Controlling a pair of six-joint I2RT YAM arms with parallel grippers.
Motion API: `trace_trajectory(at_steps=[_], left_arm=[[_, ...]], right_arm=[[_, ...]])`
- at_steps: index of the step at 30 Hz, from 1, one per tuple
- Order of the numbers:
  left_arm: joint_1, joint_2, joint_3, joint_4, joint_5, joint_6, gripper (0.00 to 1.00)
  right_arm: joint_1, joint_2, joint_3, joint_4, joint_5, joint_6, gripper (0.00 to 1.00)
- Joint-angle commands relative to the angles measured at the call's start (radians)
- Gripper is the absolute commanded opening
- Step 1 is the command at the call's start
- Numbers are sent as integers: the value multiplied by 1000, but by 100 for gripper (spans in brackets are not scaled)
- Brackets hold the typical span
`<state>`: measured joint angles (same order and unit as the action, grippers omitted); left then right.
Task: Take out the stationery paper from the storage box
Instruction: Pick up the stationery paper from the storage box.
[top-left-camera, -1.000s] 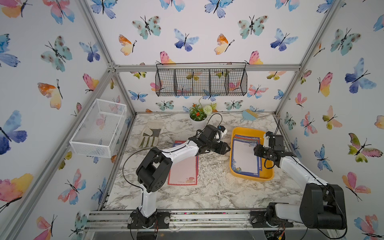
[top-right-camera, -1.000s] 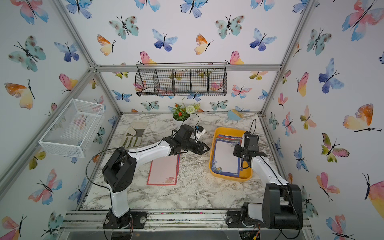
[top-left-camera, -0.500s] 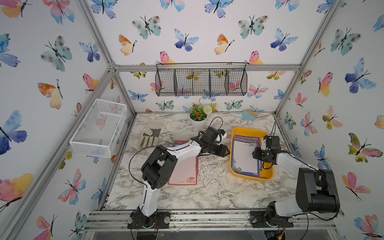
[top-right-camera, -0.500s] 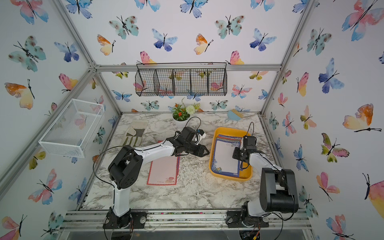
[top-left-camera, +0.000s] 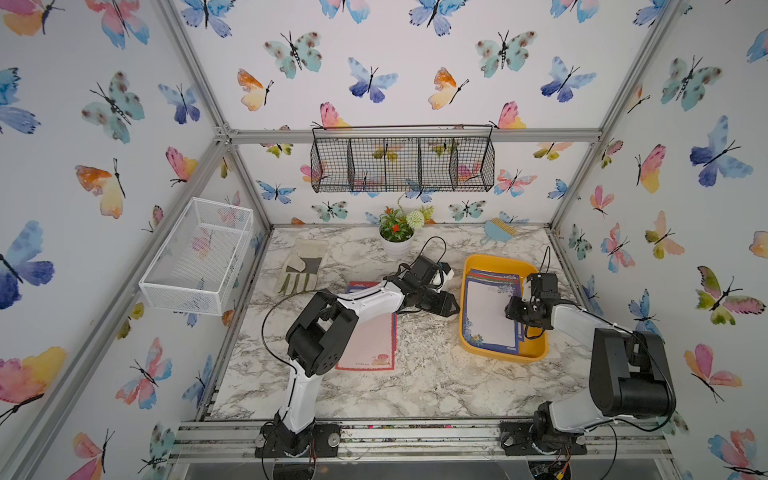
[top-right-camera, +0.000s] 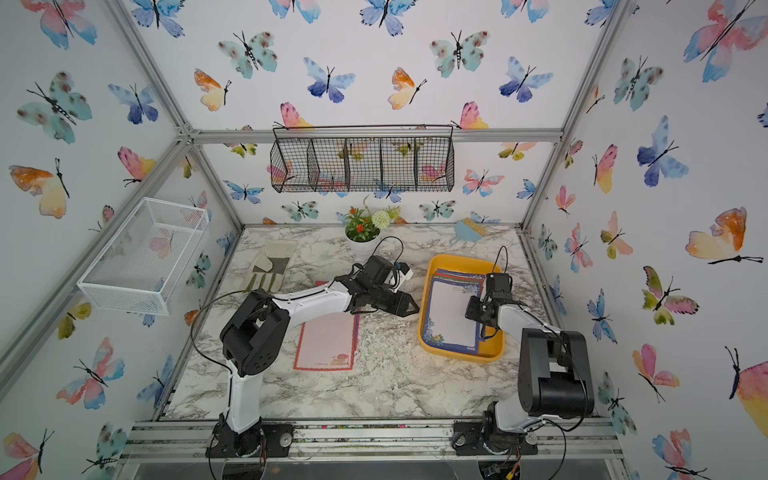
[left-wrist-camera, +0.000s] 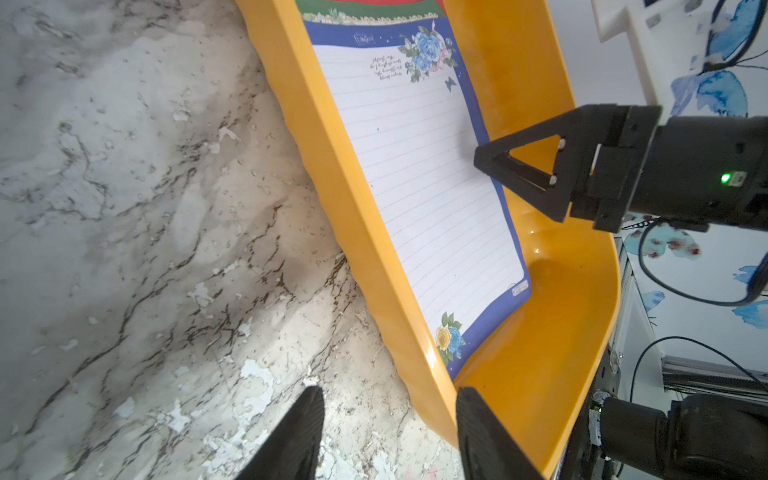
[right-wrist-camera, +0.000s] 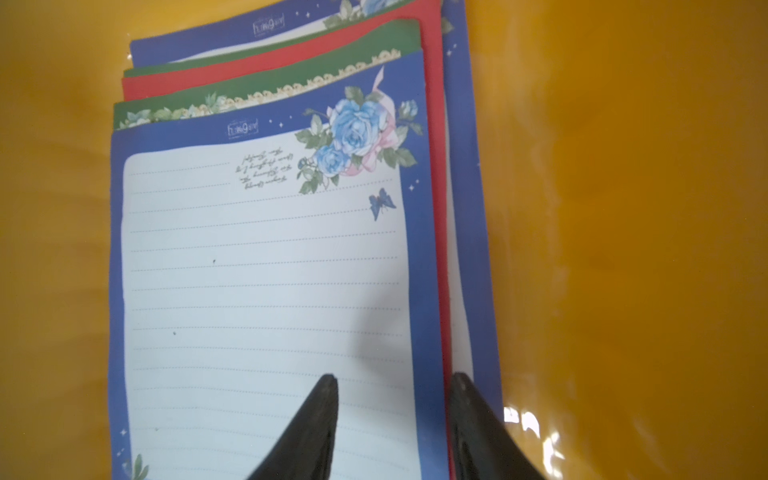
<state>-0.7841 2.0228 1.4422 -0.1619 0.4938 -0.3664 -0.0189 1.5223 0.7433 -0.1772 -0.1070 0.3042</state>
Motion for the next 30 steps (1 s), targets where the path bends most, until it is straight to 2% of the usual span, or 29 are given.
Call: trace_trajectory(at_steps=[1,9,30], left_arm=[[-2,17,20,-13,37,-5,54],[-2,26,24,-13,56,-15,52],[-3,90,45,-13,133,-57,46]], right_arm=[[-4,5,13,11,-17,7,43],[-4,25,17,8,-38,6,42],[-4,-16,5,41,-143,15,25]])
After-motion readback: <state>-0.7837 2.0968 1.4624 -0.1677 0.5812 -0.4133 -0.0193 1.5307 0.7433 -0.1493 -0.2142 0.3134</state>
